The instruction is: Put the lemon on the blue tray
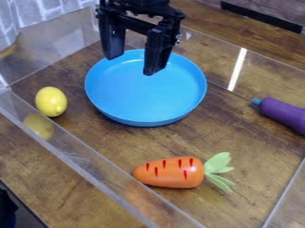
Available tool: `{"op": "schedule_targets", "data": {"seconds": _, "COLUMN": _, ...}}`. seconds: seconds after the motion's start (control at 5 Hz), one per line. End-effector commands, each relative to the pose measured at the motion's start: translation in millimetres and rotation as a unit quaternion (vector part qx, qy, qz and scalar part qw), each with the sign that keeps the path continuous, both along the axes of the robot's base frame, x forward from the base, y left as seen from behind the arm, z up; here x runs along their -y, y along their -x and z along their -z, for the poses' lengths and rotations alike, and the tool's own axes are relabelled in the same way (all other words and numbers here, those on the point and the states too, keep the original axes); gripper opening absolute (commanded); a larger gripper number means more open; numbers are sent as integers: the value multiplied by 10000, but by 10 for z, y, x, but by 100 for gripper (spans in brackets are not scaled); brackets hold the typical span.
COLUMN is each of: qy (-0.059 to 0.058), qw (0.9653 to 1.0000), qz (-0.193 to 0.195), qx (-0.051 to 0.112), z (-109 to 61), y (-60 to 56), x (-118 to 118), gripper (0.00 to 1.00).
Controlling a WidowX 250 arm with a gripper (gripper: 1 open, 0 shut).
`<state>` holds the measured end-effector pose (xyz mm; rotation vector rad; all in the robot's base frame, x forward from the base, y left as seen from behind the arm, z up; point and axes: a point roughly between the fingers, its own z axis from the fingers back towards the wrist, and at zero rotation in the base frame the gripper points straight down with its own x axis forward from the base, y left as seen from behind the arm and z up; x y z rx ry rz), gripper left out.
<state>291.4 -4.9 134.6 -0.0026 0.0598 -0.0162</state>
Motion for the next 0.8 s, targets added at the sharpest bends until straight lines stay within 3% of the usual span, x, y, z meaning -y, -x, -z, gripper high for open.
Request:
{"op": "schedule_targets", "data": {"seconds": 0.0, "qy": 11, "qw": 10000, "qz": 36, "qx": -57, "z": 47, "y": 9, "x": -10, "gripper": 100}}
{"op": "schedule_targets", "data": {"seconds": 0.6, "qy": 40, "qw": 9995, "qz": 267, "qx": -187, "z": 177, "y": 67, "x": -144, "gripper": 100}}
